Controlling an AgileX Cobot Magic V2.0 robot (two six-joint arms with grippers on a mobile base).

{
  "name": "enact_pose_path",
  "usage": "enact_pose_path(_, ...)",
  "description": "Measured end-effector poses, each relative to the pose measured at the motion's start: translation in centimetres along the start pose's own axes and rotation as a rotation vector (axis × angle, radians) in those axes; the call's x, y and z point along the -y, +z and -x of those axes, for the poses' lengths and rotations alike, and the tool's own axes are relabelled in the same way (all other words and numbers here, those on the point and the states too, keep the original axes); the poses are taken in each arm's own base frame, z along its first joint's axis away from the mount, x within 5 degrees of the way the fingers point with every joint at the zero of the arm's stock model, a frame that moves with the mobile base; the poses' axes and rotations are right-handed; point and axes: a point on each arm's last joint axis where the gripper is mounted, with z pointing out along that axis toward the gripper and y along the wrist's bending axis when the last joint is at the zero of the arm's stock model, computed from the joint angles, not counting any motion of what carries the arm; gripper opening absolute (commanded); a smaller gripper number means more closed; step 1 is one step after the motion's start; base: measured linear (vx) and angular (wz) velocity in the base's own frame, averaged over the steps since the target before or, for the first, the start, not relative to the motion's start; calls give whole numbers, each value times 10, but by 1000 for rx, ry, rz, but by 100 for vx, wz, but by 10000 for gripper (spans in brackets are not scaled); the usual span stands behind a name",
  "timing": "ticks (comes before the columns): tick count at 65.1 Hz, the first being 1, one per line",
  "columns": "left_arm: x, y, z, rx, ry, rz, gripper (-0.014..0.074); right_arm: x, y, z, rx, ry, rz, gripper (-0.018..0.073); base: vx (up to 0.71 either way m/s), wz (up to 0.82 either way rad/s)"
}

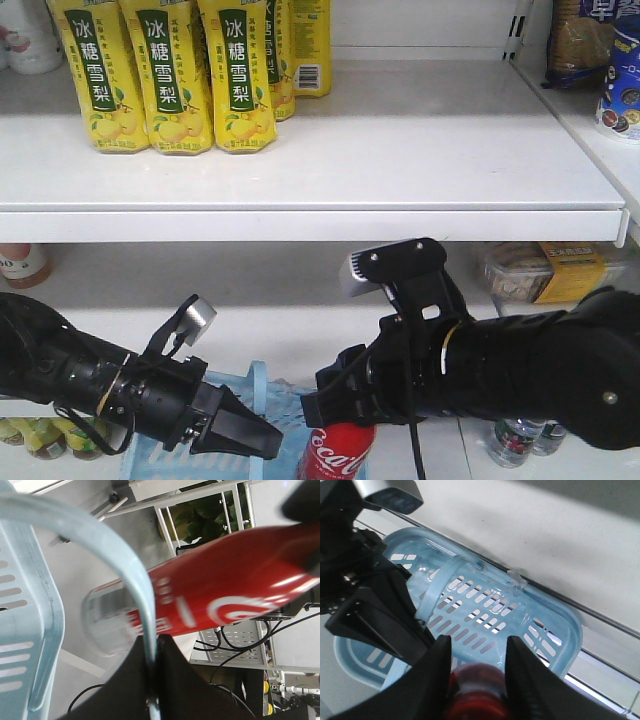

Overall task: Place coke in basket with both arms
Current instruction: 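Carry the bottle down over the basket held by the left gripper, then open the right gripper to drop the bottle into the basket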

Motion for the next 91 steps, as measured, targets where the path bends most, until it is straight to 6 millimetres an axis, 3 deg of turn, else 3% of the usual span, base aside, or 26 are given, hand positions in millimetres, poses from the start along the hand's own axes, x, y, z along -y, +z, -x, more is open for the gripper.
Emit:
enact_pose_path(38,0,0,0,0,0,0,-6,24,84,-39,-178,177,-80,20,0,0)
enact_pose_path(51,0,0,0,0,0,0,-6,30,106,-51,-235,238,-109,79,0,0)
enact_pose_path(79,0,0,0,0,0,3,-6,34,118,-57,-251,266,-127,338,0,0)
enact_pose_path(91,-4,1,-2,-5,-4,26,-6,34,119,-55,-240,268,-127,368,0,0)
